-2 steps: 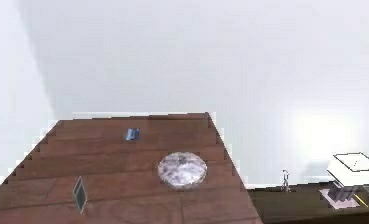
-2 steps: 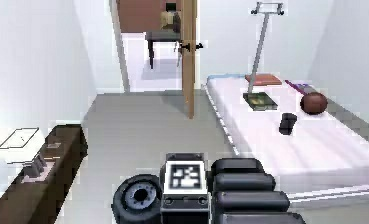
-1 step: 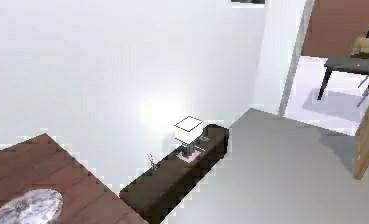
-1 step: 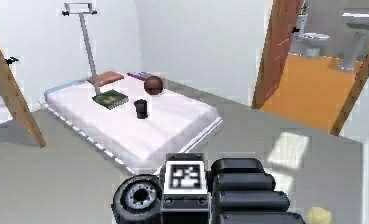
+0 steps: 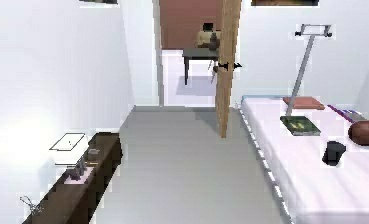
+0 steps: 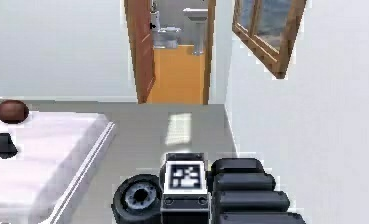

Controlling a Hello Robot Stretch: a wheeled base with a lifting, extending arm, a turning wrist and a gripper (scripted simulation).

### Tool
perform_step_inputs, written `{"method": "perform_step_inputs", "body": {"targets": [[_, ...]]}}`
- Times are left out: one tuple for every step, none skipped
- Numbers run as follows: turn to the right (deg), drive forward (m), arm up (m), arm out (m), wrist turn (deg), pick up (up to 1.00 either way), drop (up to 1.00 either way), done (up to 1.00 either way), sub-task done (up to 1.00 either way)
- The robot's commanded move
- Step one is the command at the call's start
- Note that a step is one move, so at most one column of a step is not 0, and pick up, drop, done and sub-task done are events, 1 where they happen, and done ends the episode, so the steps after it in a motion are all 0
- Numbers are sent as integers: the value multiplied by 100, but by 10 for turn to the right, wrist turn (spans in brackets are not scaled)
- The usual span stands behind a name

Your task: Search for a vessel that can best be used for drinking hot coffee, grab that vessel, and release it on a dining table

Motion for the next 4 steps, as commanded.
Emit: {"method": "perform_step_inputs", "body": {"targets": [[0, 100, 0, 0, 0, 0, 0, 0, 0], [30, 0, 0, 0, 0, 0, 0, 0, 0], [0, 100, 0, 0, 0, 0, 0, 0, 0], [0, 100, 0, 0, 0, 0, 0, 0, 0]]}}
